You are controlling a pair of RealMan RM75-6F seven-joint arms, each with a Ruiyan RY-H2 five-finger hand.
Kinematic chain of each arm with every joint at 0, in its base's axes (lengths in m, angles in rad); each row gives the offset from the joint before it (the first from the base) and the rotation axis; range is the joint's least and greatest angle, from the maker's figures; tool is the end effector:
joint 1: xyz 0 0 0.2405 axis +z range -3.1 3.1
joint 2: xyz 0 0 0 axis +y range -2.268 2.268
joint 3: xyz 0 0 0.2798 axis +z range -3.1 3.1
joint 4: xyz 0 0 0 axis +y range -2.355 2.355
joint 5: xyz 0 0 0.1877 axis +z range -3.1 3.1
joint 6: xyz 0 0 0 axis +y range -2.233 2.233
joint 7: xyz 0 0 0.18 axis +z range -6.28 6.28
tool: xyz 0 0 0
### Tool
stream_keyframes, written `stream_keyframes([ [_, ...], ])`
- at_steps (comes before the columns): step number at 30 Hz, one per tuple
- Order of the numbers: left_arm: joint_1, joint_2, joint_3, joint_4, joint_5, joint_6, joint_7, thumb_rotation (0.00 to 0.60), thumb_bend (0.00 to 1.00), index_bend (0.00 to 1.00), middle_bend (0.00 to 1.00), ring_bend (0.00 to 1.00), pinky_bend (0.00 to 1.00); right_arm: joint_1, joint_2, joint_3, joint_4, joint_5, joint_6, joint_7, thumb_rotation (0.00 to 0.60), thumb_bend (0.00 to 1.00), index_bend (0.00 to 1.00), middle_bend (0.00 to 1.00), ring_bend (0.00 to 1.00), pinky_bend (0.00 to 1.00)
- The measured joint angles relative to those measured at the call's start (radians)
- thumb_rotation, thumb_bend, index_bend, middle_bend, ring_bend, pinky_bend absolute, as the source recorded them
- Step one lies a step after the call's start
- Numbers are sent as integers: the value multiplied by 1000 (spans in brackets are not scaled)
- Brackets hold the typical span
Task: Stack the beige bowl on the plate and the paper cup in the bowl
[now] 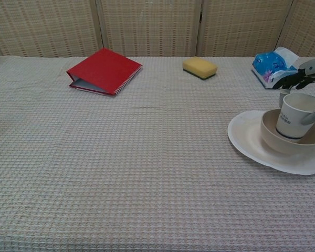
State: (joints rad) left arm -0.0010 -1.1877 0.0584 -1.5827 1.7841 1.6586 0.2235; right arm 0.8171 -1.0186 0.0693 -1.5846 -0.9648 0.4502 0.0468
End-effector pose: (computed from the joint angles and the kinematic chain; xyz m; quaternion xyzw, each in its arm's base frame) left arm -0.2901 0.1652 0.1619 -0.6684 -0.2775 -0.3915 0.5683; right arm -0.2455 -0.3909 0.1144 0.7208 -0.5404 0.1910 0.3899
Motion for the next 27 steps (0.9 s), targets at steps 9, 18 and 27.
stream_keyframes([
  [9,4,9,6,-9,9,3,-5,600,276,0,69,4,285,22,1,-33,-16,57,4,-32,600,195,77,0,0,0],
  [18,17,18,12,-11,36,38,-16,600,276,0,69,4,285,53,49,-58,-77,116,-10,-43,600,165,0,0,0,0],
  [27,32,26,18,-6,61,73,-31,600,276,0,69,4,285,24,232,-18,-237,99,34,17,600,162,0,0,0,0],
])
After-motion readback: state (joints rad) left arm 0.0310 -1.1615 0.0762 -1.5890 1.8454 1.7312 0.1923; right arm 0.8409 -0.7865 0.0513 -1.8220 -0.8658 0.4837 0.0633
